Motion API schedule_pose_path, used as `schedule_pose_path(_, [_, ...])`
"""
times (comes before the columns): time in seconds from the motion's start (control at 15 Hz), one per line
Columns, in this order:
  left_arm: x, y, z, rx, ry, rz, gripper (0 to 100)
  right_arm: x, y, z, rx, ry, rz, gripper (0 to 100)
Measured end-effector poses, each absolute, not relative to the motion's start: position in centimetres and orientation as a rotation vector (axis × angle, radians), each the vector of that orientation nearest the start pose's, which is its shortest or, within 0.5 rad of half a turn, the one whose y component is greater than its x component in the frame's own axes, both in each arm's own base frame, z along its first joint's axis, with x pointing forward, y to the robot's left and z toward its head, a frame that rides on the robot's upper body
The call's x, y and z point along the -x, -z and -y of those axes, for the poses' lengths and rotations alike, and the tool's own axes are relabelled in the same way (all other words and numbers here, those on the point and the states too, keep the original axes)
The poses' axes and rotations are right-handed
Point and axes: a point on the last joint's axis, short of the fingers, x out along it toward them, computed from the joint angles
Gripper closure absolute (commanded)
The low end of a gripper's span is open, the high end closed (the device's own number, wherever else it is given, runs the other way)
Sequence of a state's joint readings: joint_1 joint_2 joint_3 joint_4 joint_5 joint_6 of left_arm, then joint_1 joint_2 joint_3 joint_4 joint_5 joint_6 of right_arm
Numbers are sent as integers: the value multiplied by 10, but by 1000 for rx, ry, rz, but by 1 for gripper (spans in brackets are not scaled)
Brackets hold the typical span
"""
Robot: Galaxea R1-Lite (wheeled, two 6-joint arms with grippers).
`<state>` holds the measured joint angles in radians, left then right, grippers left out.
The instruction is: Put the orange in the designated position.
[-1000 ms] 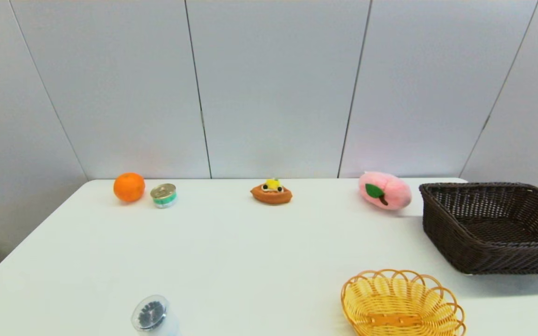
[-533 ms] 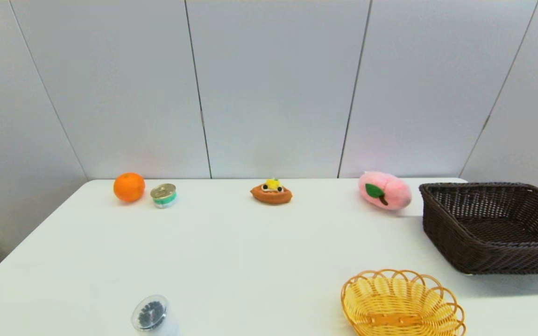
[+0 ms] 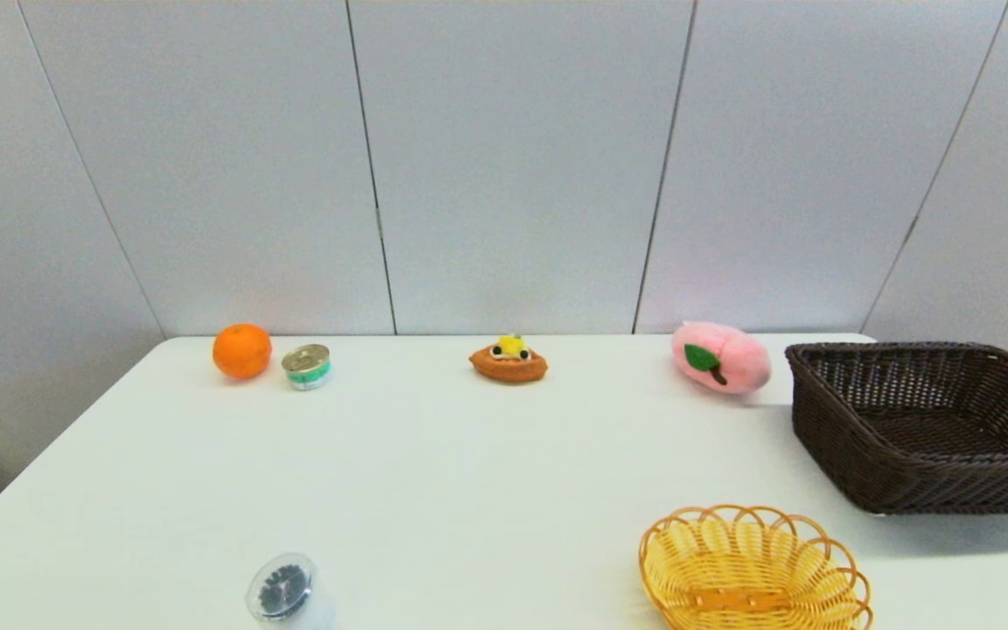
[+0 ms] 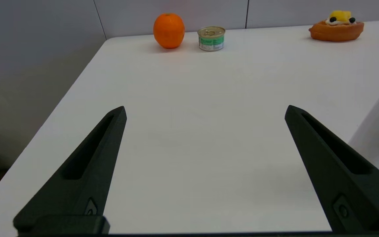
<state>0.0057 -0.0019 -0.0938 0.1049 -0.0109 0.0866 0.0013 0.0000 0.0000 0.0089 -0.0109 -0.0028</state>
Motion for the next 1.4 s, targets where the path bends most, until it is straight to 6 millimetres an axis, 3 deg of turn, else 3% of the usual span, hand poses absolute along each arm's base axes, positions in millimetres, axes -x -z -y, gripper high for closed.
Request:
schedule_pose_path(0.47, [23,-76,0,-33,-11,3,0,23,-75,0,2,9,-9,0])
schedule_pose_path(1.4, [23,-76,0,12,-16,3,0,23,-75,0,2,10,-9,0])
